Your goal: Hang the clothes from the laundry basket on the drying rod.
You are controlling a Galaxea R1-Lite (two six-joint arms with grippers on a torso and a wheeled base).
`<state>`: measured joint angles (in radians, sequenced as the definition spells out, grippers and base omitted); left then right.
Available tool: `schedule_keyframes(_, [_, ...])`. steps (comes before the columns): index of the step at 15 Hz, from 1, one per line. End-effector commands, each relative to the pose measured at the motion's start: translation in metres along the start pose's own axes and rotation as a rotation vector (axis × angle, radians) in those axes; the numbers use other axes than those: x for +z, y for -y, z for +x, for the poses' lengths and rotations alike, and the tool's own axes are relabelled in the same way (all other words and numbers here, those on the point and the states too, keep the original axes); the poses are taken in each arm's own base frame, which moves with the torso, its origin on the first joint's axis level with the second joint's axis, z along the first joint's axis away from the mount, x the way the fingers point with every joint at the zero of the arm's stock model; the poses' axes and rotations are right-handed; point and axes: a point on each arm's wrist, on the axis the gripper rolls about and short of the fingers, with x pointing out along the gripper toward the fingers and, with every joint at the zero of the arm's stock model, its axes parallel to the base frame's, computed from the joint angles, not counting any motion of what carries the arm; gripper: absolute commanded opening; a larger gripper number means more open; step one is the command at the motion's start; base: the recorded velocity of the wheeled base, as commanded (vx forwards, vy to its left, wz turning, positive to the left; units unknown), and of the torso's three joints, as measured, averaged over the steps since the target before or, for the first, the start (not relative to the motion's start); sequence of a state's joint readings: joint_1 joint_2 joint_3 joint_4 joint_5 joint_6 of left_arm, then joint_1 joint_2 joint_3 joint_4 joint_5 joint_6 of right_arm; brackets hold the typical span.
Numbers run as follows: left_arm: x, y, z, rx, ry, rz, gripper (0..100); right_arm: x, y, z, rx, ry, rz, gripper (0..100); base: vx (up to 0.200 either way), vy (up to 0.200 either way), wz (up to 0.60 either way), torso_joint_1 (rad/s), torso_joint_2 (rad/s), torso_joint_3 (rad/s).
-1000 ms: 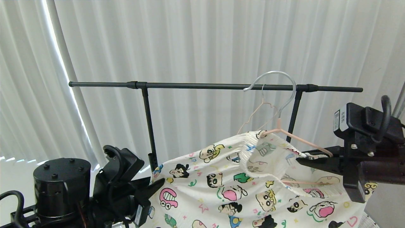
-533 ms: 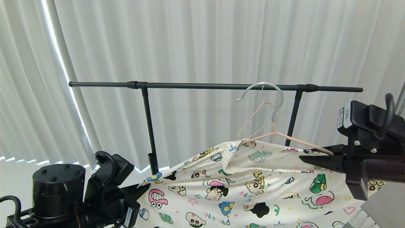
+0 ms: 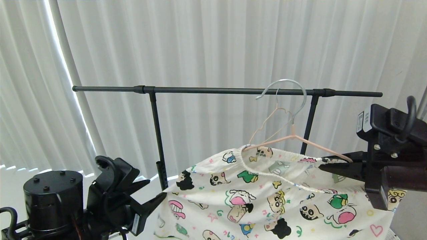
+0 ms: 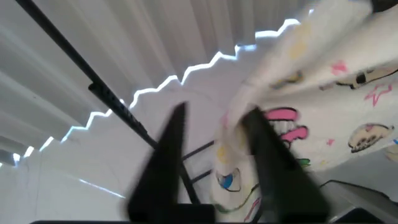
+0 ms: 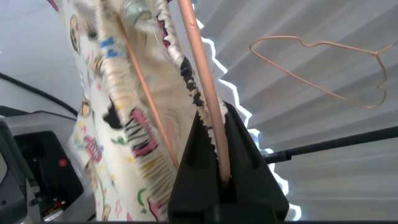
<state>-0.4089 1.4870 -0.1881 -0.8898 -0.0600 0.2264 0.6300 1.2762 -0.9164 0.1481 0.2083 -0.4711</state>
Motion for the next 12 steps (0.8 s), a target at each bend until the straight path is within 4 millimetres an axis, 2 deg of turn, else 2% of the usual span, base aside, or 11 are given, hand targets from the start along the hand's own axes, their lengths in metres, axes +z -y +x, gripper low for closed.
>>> schedule_keyframes(1, [0.003,0.001,0.000,-0.003,0.022,0.003,100,-0.001,0.000,0.001,0.000,-0.005,0.003,0,0.000,0.000,0.00,0.000,0.00,0.000])
schedule_keyframes(5, [0.024,-0.007,0.002,0.053,0.179,0.002,100,-0.009,0.003,0.004,-0.090,-0.086,0.132,0,0.000,0.000,0.00,0.000,0.00,0.000])
schedule_keyframes(8, [0.027,-0.012,0.004,0.202,0.155,-0.009,100,-0.020,0.001,0.007,-0.159,-0.218,0.243,0,0.000,0.000,0.00,0.000,0.00,0.000])
schedule_keyframes(12, [0.026,-0.017,0.003,0.394,0.102,0.015,100,-0.030,0.003,0.024,-0.291,-0.327,0.411,0,0.000,0.000,0.00,0.000,0.00,0.000])
